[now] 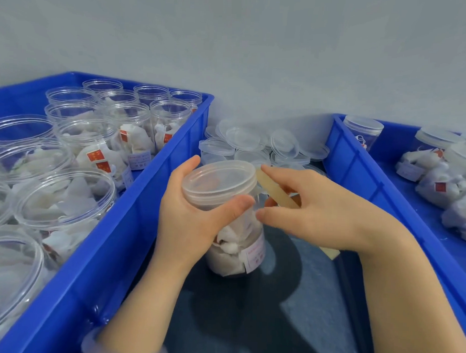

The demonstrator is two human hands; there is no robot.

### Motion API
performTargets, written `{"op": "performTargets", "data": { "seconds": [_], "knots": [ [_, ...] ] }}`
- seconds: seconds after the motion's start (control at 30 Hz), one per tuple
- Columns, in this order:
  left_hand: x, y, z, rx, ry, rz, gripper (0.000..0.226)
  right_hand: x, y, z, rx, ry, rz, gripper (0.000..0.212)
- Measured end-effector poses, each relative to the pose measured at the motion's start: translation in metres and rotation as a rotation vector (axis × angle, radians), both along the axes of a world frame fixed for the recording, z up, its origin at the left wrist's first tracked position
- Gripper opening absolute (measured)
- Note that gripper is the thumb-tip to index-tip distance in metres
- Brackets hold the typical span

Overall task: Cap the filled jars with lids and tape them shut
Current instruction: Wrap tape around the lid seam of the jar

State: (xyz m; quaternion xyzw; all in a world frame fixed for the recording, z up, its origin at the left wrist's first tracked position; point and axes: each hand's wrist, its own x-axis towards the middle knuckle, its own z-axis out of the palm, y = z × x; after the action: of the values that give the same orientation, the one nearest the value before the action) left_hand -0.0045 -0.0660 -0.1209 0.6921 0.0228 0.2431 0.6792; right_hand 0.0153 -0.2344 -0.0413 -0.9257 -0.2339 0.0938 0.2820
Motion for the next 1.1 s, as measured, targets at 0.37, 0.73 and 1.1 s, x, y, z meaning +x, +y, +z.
{"op": "performTargets", "data": {
  "seconds": [0.37,0.73,1.1],
  "knots": [
    [0.002,0.004,-0.001,-0.119,0.077,-0.262,0.085,0.006,-0.022,0.003,0.125,-0.009,-0.116,0.048],
    [0.001,0.009,0.001,-0.209,0.087,-0.372,0.109,0.008,-0.015,-0.001,0.113,0.001,-0.109,0.078],
    [0.007,0.0,-0.004,-0.212,0.011,-0.244,0.088,0.014,-0.02,-0.005,0.021,0.022,-0.129,0.077]
  ]
}}
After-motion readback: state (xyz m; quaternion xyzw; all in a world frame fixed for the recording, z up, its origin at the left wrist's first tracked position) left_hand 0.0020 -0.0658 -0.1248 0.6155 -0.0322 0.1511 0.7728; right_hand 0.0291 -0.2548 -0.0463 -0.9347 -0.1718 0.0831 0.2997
